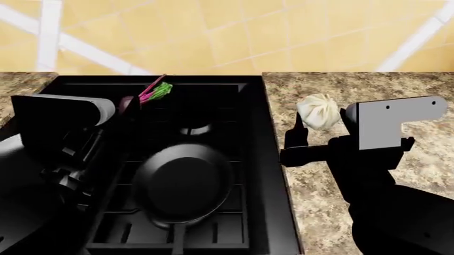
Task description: Place both pans onto different burners. Then place the beet and the dumpling on different pans.
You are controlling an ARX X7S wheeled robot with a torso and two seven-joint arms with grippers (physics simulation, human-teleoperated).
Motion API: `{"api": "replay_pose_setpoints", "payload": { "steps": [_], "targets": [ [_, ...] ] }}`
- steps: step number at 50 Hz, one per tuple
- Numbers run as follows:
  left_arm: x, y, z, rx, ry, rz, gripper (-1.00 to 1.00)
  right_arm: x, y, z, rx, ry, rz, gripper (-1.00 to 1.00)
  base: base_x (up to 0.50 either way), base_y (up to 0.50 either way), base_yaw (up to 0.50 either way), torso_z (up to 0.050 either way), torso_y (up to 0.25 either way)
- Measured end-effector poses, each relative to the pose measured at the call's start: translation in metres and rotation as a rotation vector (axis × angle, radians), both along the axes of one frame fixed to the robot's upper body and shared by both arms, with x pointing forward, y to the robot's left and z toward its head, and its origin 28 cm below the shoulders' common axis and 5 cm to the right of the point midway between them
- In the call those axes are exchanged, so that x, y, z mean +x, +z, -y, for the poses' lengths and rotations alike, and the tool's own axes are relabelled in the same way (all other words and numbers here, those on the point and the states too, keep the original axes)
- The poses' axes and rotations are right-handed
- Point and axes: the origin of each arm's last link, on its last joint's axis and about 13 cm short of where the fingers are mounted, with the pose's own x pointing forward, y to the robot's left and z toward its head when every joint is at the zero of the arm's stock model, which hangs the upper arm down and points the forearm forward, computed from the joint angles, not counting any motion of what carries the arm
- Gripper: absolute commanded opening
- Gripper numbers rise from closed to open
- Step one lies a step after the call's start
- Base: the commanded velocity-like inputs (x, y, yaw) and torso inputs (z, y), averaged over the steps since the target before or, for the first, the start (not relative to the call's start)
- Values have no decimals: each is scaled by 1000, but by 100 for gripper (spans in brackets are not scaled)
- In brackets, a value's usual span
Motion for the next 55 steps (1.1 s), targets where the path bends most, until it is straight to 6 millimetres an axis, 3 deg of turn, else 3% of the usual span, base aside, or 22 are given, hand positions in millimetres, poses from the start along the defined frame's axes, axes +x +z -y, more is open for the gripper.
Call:
{"api": "replay_pose_setpoints", "payload": {
  "steps": [29, 45, 55],
  "targets": [
    [1, -1, -3, 1, 20, -4, -100, 0, 2, -1, -5, 4, 6, -100, 0, 500, 0, 0, 0],
    [0, 0, -8, 1, 37, 0, -100, -1, 3, -2, -19, 7, -17, -100, 0, 0, 0, 0, 0],
    [-1, 0, -11, -3, 46, 2, -100, -13, 2, 0, -42, 6, -59, -100, 0, 0, 0, 0, 0]
  ]
}}
